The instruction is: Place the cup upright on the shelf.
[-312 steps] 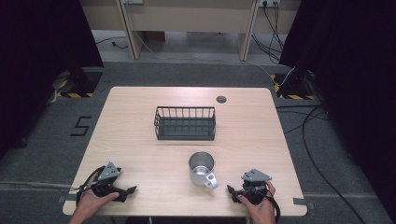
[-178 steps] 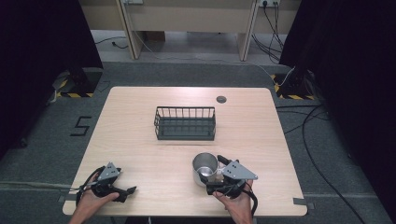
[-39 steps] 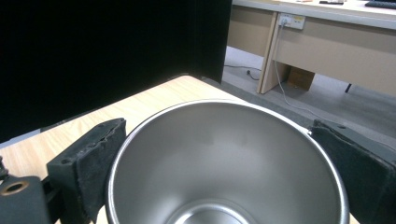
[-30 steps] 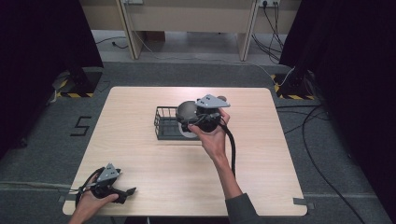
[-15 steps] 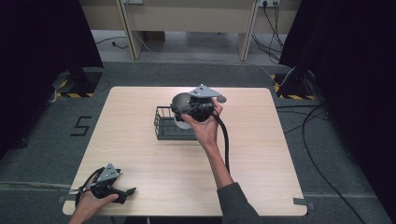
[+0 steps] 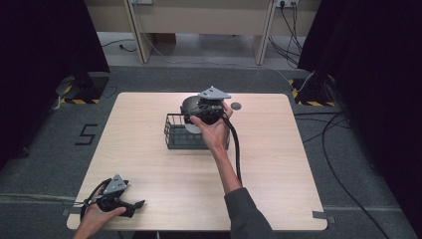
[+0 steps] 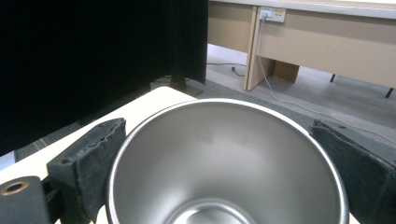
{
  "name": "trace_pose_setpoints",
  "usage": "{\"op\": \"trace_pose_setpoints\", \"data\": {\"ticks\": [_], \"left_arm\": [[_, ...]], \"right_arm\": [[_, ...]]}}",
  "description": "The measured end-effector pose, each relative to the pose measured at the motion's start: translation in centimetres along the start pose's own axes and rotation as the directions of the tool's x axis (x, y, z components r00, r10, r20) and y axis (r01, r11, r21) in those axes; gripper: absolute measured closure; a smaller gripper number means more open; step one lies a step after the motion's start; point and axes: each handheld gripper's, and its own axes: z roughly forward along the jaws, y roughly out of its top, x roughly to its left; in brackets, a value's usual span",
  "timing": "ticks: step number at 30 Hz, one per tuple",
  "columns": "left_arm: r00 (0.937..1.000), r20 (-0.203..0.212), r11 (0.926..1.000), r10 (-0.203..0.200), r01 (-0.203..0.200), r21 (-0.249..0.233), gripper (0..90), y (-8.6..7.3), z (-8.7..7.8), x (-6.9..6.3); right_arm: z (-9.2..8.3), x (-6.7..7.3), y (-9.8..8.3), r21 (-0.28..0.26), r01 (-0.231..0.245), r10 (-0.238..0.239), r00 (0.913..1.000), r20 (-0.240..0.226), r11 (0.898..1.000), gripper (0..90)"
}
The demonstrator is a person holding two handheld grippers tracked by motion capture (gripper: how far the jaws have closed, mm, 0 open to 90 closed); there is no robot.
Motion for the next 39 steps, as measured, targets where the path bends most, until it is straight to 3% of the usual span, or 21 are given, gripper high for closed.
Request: {"op": "trace_pose_setpoints", "data": {"ticks": [23, 39], "left_arm": [[1.0000, 0.001, 1.0000, 0.002, -0.002, -0.001, 0.0, -0.1, 0.0, 0.0], [1.0000, 0.002, 1.0000, 0.003, -0.003, 0.000, 0.0, -0.1, -0.1, -0.1]], "right_arm": [[3.2, -0.4, -0.5, 0.043, -0.004, 0.004, 0.9999, 0.014, 0.999, 6.4], [4.1, -0.5, -1.3, 0.047, -0.014, 0.014, 0.9999, 0.008, 0.999, 6.4]]}}
